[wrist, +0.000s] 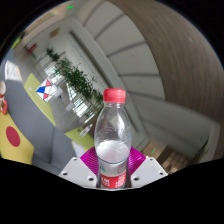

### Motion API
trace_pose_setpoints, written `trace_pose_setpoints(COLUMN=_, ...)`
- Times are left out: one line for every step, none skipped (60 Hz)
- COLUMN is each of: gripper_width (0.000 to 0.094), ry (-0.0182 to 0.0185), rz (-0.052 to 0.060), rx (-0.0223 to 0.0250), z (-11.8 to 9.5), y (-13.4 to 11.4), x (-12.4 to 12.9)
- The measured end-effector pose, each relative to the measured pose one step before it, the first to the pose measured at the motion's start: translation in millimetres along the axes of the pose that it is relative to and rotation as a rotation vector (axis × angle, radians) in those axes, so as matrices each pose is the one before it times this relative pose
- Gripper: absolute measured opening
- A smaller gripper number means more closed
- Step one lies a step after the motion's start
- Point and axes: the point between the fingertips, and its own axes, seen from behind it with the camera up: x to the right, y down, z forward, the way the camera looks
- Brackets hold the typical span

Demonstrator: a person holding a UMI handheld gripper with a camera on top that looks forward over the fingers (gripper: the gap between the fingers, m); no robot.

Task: Pour water

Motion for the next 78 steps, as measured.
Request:
trace_pose_setpoints(gripper_width=0.0333, ry=0.01615, rz=-0.0452, rx=0.02545, z=1.83, y=-15.83, x=1.83)
trace_pose_setpoints(gripper_width=0.0334, ry=0.01627, rz=-0.0444, rx=0.02525, z=0.76, y=-15.99, x=1.80)
trace_pose_setpoints(gripper_width=0.0333, ry=0.01955, rz=-0.0520, rx=0.02706, z=-6.10, y=-22.84, x=8.60)
trace_pose_setpoints(gripper_width=0.0333, ry=0.01319, rz=-0.0434, rx=0.02635, z=1.84, y=-16.07, x=1.44)
trace_pose_setpoints(gripper_width=0.0332, ry=0.00988, rz=-0.0444, rx=0.02645, z=2.55, y=-15.42, x=0.11)
trace_pose_setpoints(gripper_width=0.0333, ry=0.00762, rz=-0.0445, rx=0.02525, z=2.00, y=-15.01, x=-0.15)
trace_pose_setpoints(gripper_width=0.0333, ry=0.00319, rz=-0.0323, rx=0.02654, z=10.91, y=-4.82, x=-8.70)
trace_pose_setpoints(gripper_width=0.0333, ry=0.00607, rz=-0.0391, rx=0.02512, z=1.60, y=-14.65, x=-0.65)
trace_pose_setpoints(gripper_width=0.0334, ry=0.00512, rz=-0.0388, rx=0.02505, z=1.91, y=-14.46, x=-1.38)
trace_pose_setpoints(gripper_width=0.0333, ry=0.00375, rz=-0.0394, rx=0.02570, z=-0.36, y=-11.83, x=-3.01)
trace_pose_setpoints(gripper_width=0.0333, ry=0.00359, rz=-0.0490, rx=0.02205, z=-6.58, y=-22.81, x=7.84)
trace_pose_setpoints(gripper_width=0.0330, ry=0.00179, rz=-0.0399, rx=0.02481, z=1.11, y=-14.18, x=-2.09)
trace_pose_setpoints(gripper_width=0.0331, ry=0.00025, rz=-0.0383, rx=0.02572, z=1.07, y=-13.51, x=-1.86)
trace_pose_setpoints(gripper_width=0.0331, ry=-0.00248, rz=-0.0391, rx=0.02531, z=1.13, y=-13.07, x=-3.20)
trace_pose_setpoints(gripper_width=0.0331, ry=-0.00400, rz=-0.0398, rx=0.02580, z=1.02, y=-12.85, x=-3.30)
trace_pose_setpoints(gripper_width=0.0334, ry=-0.00399, rz=-0.0325, rx=0.02793, z=7.85, y=-5.12, x=-14.49)
trace_pose_setpoints(gripper_width=0.0334, ry=-0.00448, rz=-0.0365, rx=0.02643, z=-0.54, y=-10.96, x=-5.04)
trace_pose_setpoints(gripper_width=0.0334, ry=-0.00395, rz=-0.0482, rx=0.02340, z=-0.02, y=-20.48, x=3.08)
trace_pose_setpoints(gripper_width=0.0335, ry=-0.00271, rz=-0.0419, rx=0.02351, z=1.05, y=-12.16, x=-3.88)
trace_pose_setpoints(gripper_width=0.0333, ry=-0.00291, rz=-0.0422, rx=0.02453, z=1.28, y=-11.96, x=-4.67)
trace_pose_setpoints(gripper_width=0.0333, ry=-0.00221, rz=-0.0407, rx=0.02519, z=1.14, y=-11.91, x=-4.58)
trace_pose_setpoints(gripper_width=0.0332, ry=-0.00205, rz=-0.0373, rx=0.02595, z=1.07, y=-11.60, x=-4.13)
trace_pose_setpoints(gripper_width=0.0334, ry=-0.00282, rz=-0.0324, rx=0.02343, z=0.95, y=-10.89, x=-3.50)
trace_pose_setpoints(gripper_width=0.0334, ry=-0.00505, rz=-0.0300, rx=0.02063, z=1.30, y=-10.35, x=-4.07)
trace_pose_setpoints(gripper_width=0.0332, ry=-0.00580, rz=-0.0202, rx=0.02221, z=0.15, y=1.67, x=-17.64)
trace_pose_setpoints(gripper_width=0.0333, ry=-0.00991, rz=-0.0286, rx=0.01437, z=3.06, y=-11.49, x=-3.65)
trace_pose_setpoints(gripper_width=0.0332, ry=-0.01369, rz=-0.0297, rx=0.02067, z=1.72, y=-13.60, x=5.15)
trace_pose_setpoints(gripper_width=0.0331, ry=-0.00776, rz=-0.0253, rx=0.01927, z=1.65, y=-10.75, x=-4.22)
trace_pose_setpoints(gripper_width=0.0331, ry=-0.00469, rz=-0.0252, rx=0.01805, z=0.80, y=-9.63, x=-3.06)
trace_pose_setpoints(gripper_width=0.0331, ry=-0.00290, rz=-0.0281, rx=0.01819, z=0.55, y=-9.49, x=-2.53)
trace_pose_setpoints(gripper_width=0.0331, ry=-0.00197, rz=-0.0283, rx=0.01787, z=1.06, y=-9.17, x=-2.43)
trace_pose_setpoints(gripper_width=0.0331, ry=0.00399, rz=-0.0230, rx=0.01587, z=-1.17, y=-4.73, x=-16.04)
trace_pose_setpoints(gripper_width=0.0331, ry=-0.00334, rz=-0.0256, rx=0.01783, z=2.48, y=-8.33, x=3.63)
trace_pose_setpoints(gripper_width=0.0331, ry=-0.00345, rz=-0.0250, rx=0.01171, z=1.21, y=-13.87, x=-0.01)
trace_pose_setpoints(gripper_width=0.0330, ry=-0.00310, rz=-0.0182, rx=0.01413, z=1.20, y=-7.73, x=-1.87)
trace_pose_setpoints(gripper_width=0.0331, ry=-0.00479, rz=-0.0166, rx=0.01208, z=1.16, y=-6.89, x=-2.20)
trace_pose_setpoints(gripper_width=0.0331, ry=-0.00640, rz=-0.0151, rx=0.00730, z=1.28, y=-4.63, x=-2.70)
trace_pose_setpoints(gripper_width=0.0331, ry=-0.00757, rz=-0.0144, rx=0.00337, z=1.35, y=-3.78, x=-2.84)
trace_pose_setpoints(gripper_width=0.0331, ry=-0.00848, rz=-0.0123, rx=0.00364, z=0.95, y=-2.91, x=-3.13)
trace_pose_setpoints(gripper_width=0.0330, ry=-0.00809, rz=-0.0091, rx=0.00384, z=0.92, y=-2.85, x=-2.36)
trace_pose_setpoints(gripper_width=0.0330, ry=-0.00584, rz=0.0010, rx=0.01057, z=1.67, y=0.01, x=-7.59)
trace_pose_setpoints(gripper_width=0.0331, ry=-0.00448, rz=-0.0003, rx=0.00249, z=0.58, y=-1.38, x=-1.54)
trace_pose_setpoints(gripper_width=0.0330, ry=-0.00214, rz=0.0024, rx=0.00195, z=0.63, y=-0.54, x=-0.36)
trace_pose_setpoints(gripper_width=0.0331, ry=0.00021, rz=0.0031, rx=0.00095, z=-0.22, y=-0.06, x=0.23)
trace_pose_setpoints(gripper_width=0.0330, ry=0.00230, rz=0.0039, rx=0.00119, z=-0.19, y=-0.35, x=0.99)
trace_pose_setpoints(gripper_width=0.0333, ry=0.00548, rz=0.0074, rx=-0.00003, z=-1.01, y=1.75, x=-3.34)
trace_pose_setpoints(gripper_width=0.0332, ry=0.00517, rz=0.0092, rx=-0.00025, z=-0.13, y=0.91, x=1.55)
trace_pose_setpoints(gripper_width=0.0331, ry=0.00473, rz=0.0120, rx=-0.00134, z=-0.28, y=1.25, x=1.93)
trace_pose_setpoints(gripper_width=0.0330, ry=0.00208, rz=0.0133, rx=-0.00292, z=-0.26, y=1.67, x=1.82)
trace_pose_setpoints(gripper_width=0.0331, ry=0.00357, rz=0.0161, rx=-0.00541, z=0.19, y=-1.30, x=2.01)
trace_pose_setpoints(gripper_width=0.0329, ry=0.00370, rz=0.0232, rx=-0.00273, z=-0.36, y=1.39, x=3.17)
trace_pose_setpoints(gripper_width=0.0331, ry=0.00692, rz=0.0310, rx=-0.00290, z=-0.41, y=1.71, x=4.35)
trace_pose_setpoints(gripper_width=0.0331, ry=0.00916, rz=0.0374, rx=-0.00417, z=-0.61, y=1.92, x=5.95)
trace_pose_setpoints(gripper_width=0.0330, ry=0.00790, rz=0.0404, rx=-0.00589, z=-0.34, y=2.10, x=6.53)
trace_pose_setpoints(gripper_width=0.0329, ry=0.00753, rz=0.0433, rx=-0.00844, z=-0.87, y=3.30, x=6.23)
trace_pose_setpoints(gripper_width=0.0332, ry=0.01236, rz=0.0430, rx=-0.01458, z=-7.40, y=15.96, x=-0.87)
trace_pose_setpoints(gripper_width=0.0331, ry=0.00328, rz=0.0628, rx=-0.00188, z=1.99, y=2.78, x=14.86)
trace_pose_setpoints(gripper_width=0.0329, ry=0.00791, rz=0.0571, rx=-0.01023, z=-0.64, y=2.70, x=6.83)
trace_pose_setpoints(gripper_width=0.0329, ry=0.00496, rz=0.0596, rx=-0.00882, z=-0.56, y=1.78, x=7.72)
trace_pose_setpoints(gripper_width=0.0331, ry=0.00427, rz=0.0611, rx=-0.00872, z=-0.25, y=2.24, x=7.06)
trace_pose_setpoints(gripper_width=0.0331, ry=0.00407, rz=0.0609, rx=-0.00979, z=-0.33, y=2.25, x=7.34)
trace_pose_setpoints(gripper_width=0.0332, ry=0.00658, rz=0.0612, rx=-0.01002, z=-0.39, y=1.74, x=7.62)
trace_pose_setpoints(gripper_width=0.0333, ry=0.01919, rz=0.0506, rx=-0.01519, z=-9.95, y=10.46, x=-0.69)
trace_pose_setpoints(gripper_width=0.0332, ry=0.00019, rz=0.0695, rx=-0.00675, z=8.28, y=-4.74, x=11.62)
trace_pose_setpoints(gripper_width=0.0333, ry=0.00446, rz=0.0665, rx=-0.00990, z=-0.31, y=0.12, x=6.69)
trace_pose_setpoints(gripper_width=0.0334, ry=0.00028, rz=0.0708, rx=-0.01227, z=-0.10, y=1.57, x=5.26)
trace_pose_setpoints(gripper_width=0.0334, ry=-0.00346, rz=0.0749, rx=-0.01421, z=-0.48, y=1.71, x=3.96)
trace_pose_setpoints(gripper_width=0.0333, ry=-0.00501, rz=0.0782, rx=-0.01494, z=-0.74, y=1.85, x=2.85)
trace_pose_setpoints(gripper_width=0.0334, ry=-0.00390, rz=0.0777, rx=-0.01409, z=-0.58, y=1.17, x=2.45)
trace_pose_setpoints(gripper_width=0.0333, ry=0.00478, rz=0.0725, rx=-0.01269, z=-11.11, y=8.78, x=0.36)
trace_pose_setpoints(gripper_width=0.0334, ry=-0.01093, rz=0.0817, rx=-0.01336, z=7.67, y=-1.80, x=6.91)
trace_pose_setpoints(gripper_width=0.0335, ry=-0.00692, rz=0.0762, rx=-0.01458, z=0.45, y=1.70, x=0.67)
trace_pose_setpoints(gripper_width=0.0334, ry=-0.00824, rz=0.0769, rx=-0.01715, z=0.18, y=2.47, x=0.27)
trace_pose_setpoints(gripper_width=0.0335, ry=-0.01014, rz=0.0771, rx=-0.01797, z=-0.01, y=3.38, x=-1.45)
trace_pose_setpoints(gripper_width=0.0333, ry=-0.01333, rz=0.0755, rx=-0.01806, z=0.40, y=4.29, x=-2.14)
trace_pose_setpoints(gripper_width=0.0335, ry=-0.01531, rz=0.0715, rx=-0.01606, z=0.13, y=4.37, x=-3.57)
trace_pose_setpoints(gripper_width=0.0334, ry=-0.00563, rz=0.0622, rx=-0.01293, z=-4.52, y=7.64, x=-8.61)
trace_pose_setpoints(gripper_width=0.0335, ry=-0.01844, rz=0.0684, rx=-0.01573, z=4.17, y=-1.13, x=20.95)
